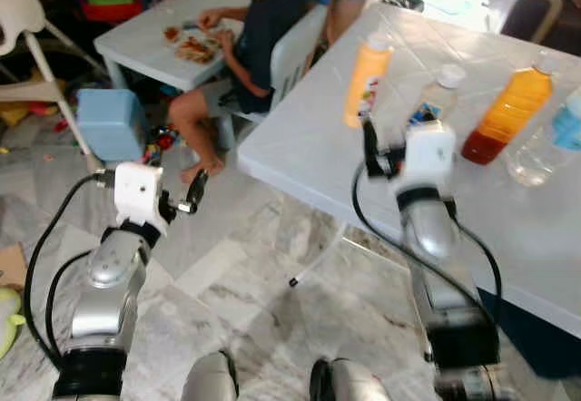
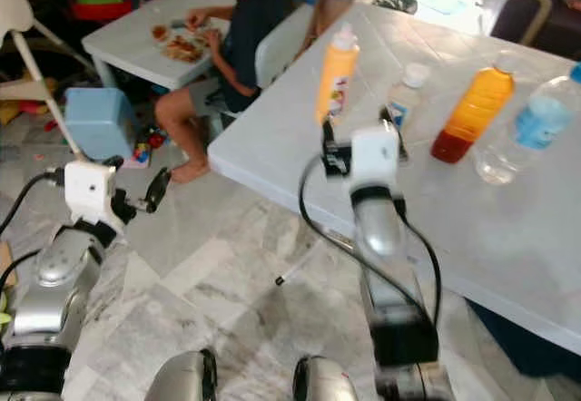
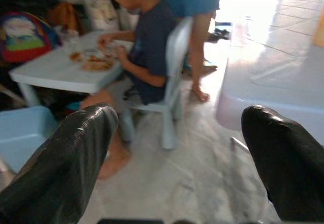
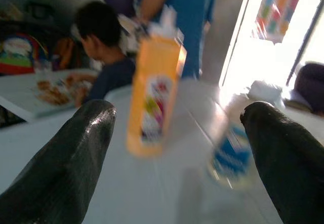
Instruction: Restocking fridge
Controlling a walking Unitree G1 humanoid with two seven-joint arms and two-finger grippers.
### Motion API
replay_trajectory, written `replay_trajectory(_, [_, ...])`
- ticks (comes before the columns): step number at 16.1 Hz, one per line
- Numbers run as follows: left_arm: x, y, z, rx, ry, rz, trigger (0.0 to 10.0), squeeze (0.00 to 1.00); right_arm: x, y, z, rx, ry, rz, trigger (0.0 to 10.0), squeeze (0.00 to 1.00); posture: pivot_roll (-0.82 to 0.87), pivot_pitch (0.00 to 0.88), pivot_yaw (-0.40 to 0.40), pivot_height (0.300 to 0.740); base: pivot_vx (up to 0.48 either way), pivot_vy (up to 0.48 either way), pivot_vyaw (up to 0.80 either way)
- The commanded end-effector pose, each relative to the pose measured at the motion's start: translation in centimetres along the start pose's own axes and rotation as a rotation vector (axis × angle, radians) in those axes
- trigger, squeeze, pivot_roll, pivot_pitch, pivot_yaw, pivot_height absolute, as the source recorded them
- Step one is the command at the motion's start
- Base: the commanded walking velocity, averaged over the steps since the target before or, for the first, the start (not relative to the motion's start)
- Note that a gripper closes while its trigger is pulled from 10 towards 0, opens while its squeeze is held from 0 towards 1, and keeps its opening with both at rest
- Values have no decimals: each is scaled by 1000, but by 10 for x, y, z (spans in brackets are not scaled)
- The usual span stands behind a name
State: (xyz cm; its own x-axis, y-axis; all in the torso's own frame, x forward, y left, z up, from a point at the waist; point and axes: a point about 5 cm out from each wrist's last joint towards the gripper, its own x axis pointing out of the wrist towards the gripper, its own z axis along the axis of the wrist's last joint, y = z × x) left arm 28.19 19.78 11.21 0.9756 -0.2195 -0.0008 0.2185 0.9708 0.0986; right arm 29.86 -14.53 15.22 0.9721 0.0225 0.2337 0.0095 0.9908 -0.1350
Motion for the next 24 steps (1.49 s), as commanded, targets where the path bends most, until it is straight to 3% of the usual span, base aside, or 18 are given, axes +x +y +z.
replay_trajectory(1, [-1, -2, 1, -1, 2, -15, 10000, 0, -2, 0, 8, -3, -27, -1, 10000, 0, -46, 114, -16, 740, 334, 0, -425])
replay_trajectory(6, [3, -13, 2, -27, -10, -35, 10000, 0, -12, -9, 10, -26, -16, -24, 10000, 0, -77, 90, -21, 740, 332, 0, -214])
replay_trajectory(10, [6, -10, 5, -30, -21, -21, 10000, 0, -13, -4, 11, -36, -20, 11, 10000, 0, -81, 92, -22, 740, 325, 0, 0])
replay_trajectory(14, [9, -5, 4, -7, -17, 12, 10000, 0, -10, -3, 14, -44, -33, 35, 10000, 0, -91, 92, -26, 740, 65, 0, 678])
replay_trajectory(18, [9, -2, 5, 3, -25, 39, 10000, 0, -15, 3, 11, -43, -25, 81, 10000, 0, -80, 101, -29, 740, 0, 0, 0])
replay_trajectory(24, [7, 4, 7, 19, -28, 63, 10000, 0, -9, 12, 16, -55, -59, 142, 10000, 0, -66, 121, -30, 740, 0, 0, 750])
